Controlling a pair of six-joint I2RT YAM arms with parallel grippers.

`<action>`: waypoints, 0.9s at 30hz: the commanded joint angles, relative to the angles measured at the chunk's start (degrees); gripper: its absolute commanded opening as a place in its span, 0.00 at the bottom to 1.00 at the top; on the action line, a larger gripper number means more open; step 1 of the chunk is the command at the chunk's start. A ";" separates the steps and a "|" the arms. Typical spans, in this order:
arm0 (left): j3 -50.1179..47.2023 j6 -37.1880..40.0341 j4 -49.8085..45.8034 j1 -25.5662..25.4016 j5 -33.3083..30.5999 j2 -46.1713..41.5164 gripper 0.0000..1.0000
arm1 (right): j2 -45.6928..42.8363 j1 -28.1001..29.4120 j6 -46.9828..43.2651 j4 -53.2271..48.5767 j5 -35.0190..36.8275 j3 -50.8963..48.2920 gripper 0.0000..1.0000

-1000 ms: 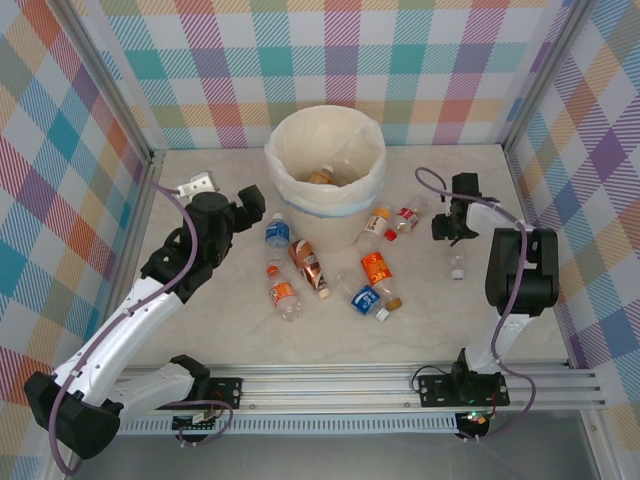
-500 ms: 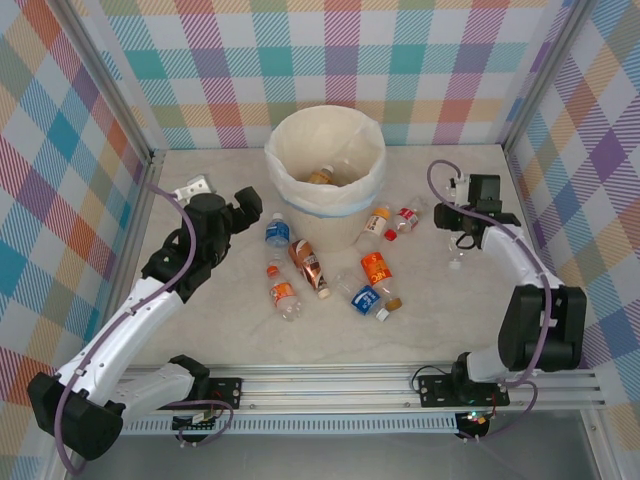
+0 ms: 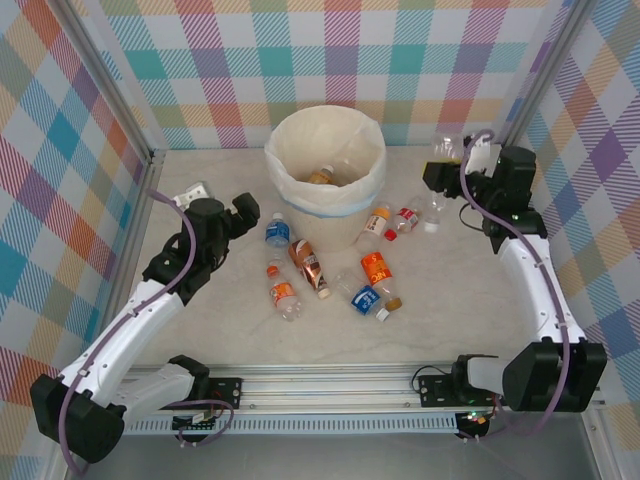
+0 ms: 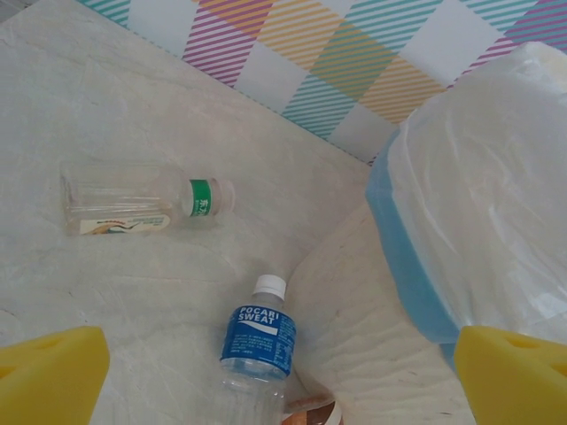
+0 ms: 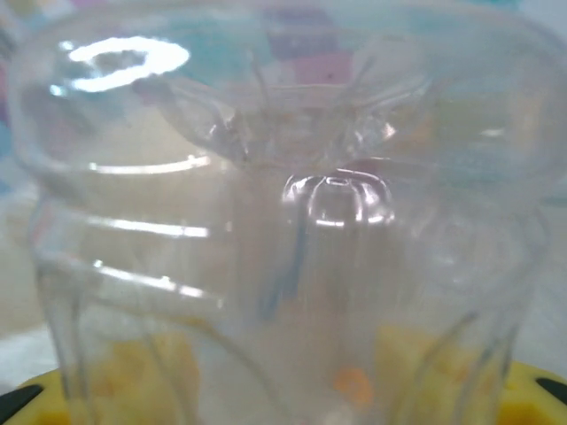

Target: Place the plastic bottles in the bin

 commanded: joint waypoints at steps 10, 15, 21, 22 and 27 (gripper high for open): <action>-4.05 -3.45 -2.10 1.84 1.48 -4.18 1.00 | 10.25 13.44 10.76 8.61 -4.27 22.38 0.53; -5.79 -5.02 -2.29 2.17 2.45 -5.29 1.00 | 17.41 16.84 10.51 8.58 0.16 29.96 0.54; -6.44 -5.36 -3.32 2.45 2.80 -6.30 1.00 | 26.73 19.84 1.29 0.52 5.38 38.93 0.55; -6.46 -5.33 -3.50 2.53 2.76 -6.52 1.00 | 28.58 19.93 0.21 -2.48 5.94 40.97 0.55; -6.65 -5.44 -4.09 2.72 3.09 -6.77 1.00 | 31.66 20.78 -6.26 -8.10 9.31 43.59 0.57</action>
